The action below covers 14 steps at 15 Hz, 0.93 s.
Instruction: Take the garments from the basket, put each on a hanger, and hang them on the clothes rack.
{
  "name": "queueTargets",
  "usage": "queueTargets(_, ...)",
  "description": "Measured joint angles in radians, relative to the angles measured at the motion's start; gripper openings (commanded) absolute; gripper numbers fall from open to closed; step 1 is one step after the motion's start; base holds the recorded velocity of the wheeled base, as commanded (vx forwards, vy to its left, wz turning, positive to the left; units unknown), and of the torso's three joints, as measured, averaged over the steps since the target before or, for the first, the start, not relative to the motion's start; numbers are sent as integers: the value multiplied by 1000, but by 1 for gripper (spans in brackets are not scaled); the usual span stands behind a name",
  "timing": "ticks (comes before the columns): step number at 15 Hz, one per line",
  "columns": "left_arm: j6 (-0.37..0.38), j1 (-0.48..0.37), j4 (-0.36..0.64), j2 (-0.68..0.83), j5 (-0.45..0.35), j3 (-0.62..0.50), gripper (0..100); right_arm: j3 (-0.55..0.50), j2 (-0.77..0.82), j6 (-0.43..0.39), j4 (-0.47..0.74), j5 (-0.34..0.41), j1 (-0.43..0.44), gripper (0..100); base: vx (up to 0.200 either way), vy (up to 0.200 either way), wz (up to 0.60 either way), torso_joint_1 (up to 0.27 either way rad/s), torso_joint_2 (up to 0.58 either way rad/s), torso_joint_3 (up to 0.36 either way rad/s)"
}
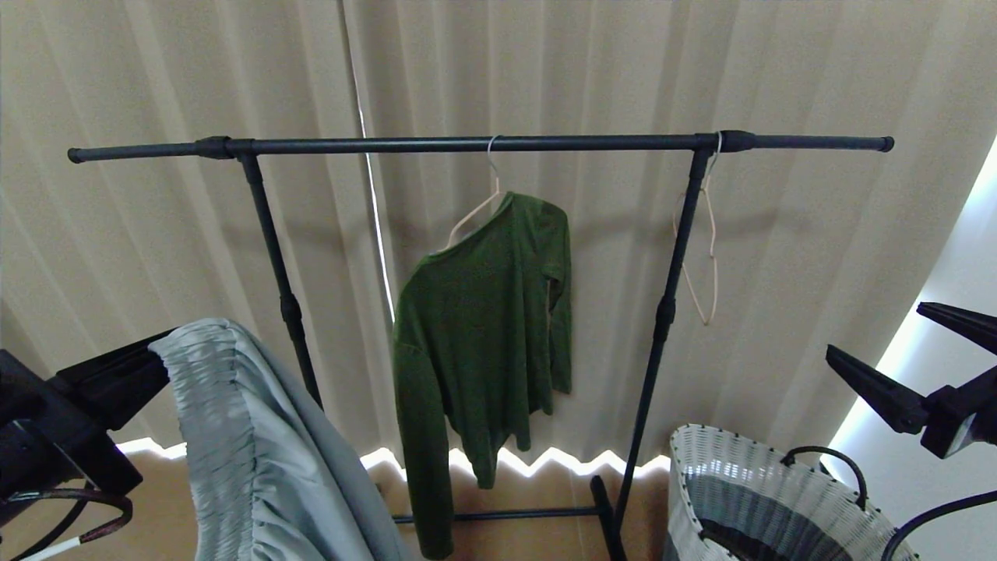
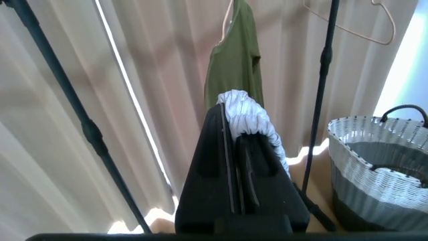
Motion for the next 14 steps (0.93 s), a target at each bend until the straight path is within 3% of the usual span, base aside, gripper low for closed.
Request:
queueTargets(10,1,1,1,6,0,5,0,-15,13,26,3,1,-49,100,200,0,0,5,0,1)
queueTargets(12,2,3,1,8,1,5,0,-41,32,127,30,1,-52,100,200,0,0,-2,2,2)
queueTargets(14,4,7,0,8,2,6,0,-96,51,233,99,1,-53,100,0,0,0,0,0,0)
